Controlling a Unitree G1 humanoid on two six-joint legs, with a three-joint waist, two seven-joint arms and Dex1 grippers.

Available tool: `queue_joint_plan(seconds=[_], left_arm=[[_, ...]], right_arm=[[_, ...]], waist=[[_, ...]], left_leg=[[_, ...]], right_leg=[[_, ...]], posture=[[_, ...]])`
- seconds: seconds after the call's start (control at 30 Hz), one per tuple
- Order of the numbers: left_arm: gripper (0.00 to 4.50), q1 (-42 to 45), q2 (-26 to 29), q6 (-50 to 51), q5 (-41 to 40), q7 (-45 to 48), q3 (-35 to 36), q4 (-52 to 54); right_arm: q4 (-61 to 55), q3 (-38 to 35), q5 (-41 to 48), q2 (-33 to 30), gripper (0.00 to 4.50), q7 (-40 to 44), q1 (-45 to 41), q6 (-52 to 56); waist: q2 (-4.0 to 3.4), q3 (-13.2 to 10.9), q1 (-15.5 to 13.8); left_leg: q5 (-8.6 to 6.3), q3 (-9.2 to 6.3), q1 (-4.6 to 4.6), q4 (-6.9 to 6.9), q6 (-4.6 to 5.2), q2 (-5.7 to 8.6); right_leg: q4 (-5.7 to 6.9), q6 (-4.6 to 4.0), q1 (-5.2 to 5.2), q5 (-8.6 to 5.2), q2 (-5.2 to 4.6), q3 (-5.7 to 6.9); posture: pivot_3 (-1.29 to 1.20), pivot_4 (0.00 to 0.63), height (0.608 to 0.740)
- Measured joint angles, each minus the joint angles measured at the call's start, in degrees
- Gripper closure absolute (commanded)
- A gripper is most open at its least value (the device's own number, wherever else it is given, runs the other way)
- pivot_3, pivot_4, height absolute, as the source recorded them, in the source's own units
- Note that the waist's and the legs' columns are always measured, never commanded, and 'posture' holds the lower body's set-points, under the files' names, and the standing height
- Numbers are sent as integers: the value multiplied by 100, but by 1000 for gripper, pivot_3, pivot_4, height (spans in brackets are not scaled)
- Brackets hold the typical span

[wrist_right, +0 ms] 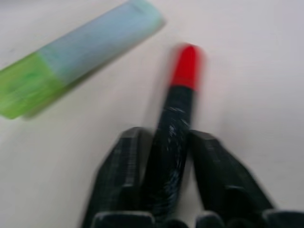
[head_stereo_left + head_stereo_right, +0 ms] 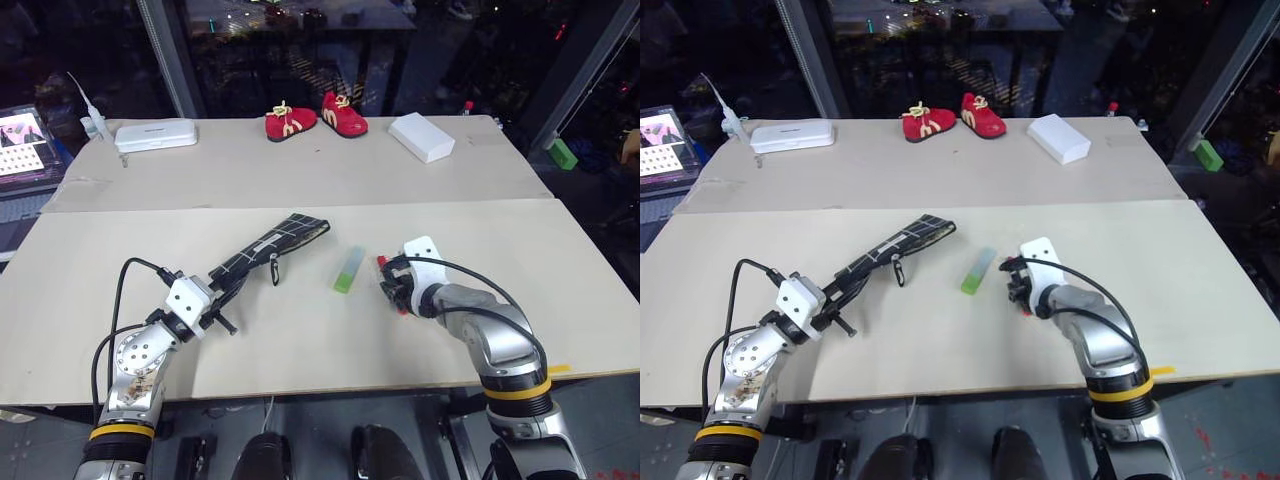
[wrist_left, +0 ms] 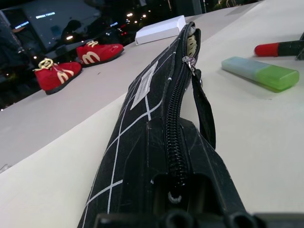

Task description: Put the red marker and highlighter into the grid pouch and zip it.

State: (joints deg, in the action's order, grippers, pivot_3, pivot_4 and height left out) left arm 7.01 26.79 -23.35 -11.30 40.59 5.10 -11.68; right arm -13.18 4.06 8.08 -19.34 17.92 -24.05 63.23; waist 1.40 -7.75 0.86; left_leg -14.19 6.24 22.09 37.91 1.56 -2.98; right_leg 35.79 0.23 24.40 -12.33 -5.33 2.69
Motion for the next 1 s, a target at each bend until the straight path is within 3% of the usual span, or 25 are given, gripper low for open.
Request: queue_joint_plan(seconds=[0.17, 0.33, 0.5, 0.63, 0.8, 1.0], left_arm=[[4500, 1, 1, 0, 0, 5, 0, 0], [4500, 13, 3, 1, -1, 26, -1, -1], [4500, 102, 4, 2, -1, 105, -61, -1], [4500, 146, 5, 26, -2, 176, -87, -17], [4500, 187, 5, 77, -5, 303, -147, -17], [4500, 186, 19, 96, -5, 424, -186, 20]], right_arm=[[334, -44, -51, -55, 3984, -42, -40, -547], [633, 87, -291, -680, 3984, 393, -449, -1826], [574, 483, -586, -1313, 3984, 1342, -781, -3964], [735, 1436, -1331, -1889, 3984, 2201, -838, -5892], [1641, 1798, -2057, -1860, 3984, 2240, -1024, -6984], [1982, 1791, -2324, -1619, 3984, 2152, -1354, -7434]], waist=[[1, 0, -4], [-5, -7, 3], [-5, -7, 12], [-2, -9, 7], [0, -10, -2], [0, -11, 0]], left_leg=[[0, -1, 0, 0, 0, 2], [-1, -1, 26, -1, 2, 3], [-1, 9, 31, -8, 2, 1], [-1, 13, 28, -3, 3, 4], [0, 24, 24, -1, 3, 4], [0, 24, 26, -2, 2, 0]], right_leg=[[0, 0, -1, 0, -1, -1], [-1, 2, 30, 0, 2, -5], [1, 7, 39, -4, 5, -3], [-1, 9, 35, -4, -1, -6], [-2, 8, 31, -4, 0, -9], [2, 6, 35, -3, 2, -6]], posture=[[0, 150, 740], [0, 150, 740], [0, 150, 740], [0, 150, 740], [0, 150, 740], [0, 150, 740]])
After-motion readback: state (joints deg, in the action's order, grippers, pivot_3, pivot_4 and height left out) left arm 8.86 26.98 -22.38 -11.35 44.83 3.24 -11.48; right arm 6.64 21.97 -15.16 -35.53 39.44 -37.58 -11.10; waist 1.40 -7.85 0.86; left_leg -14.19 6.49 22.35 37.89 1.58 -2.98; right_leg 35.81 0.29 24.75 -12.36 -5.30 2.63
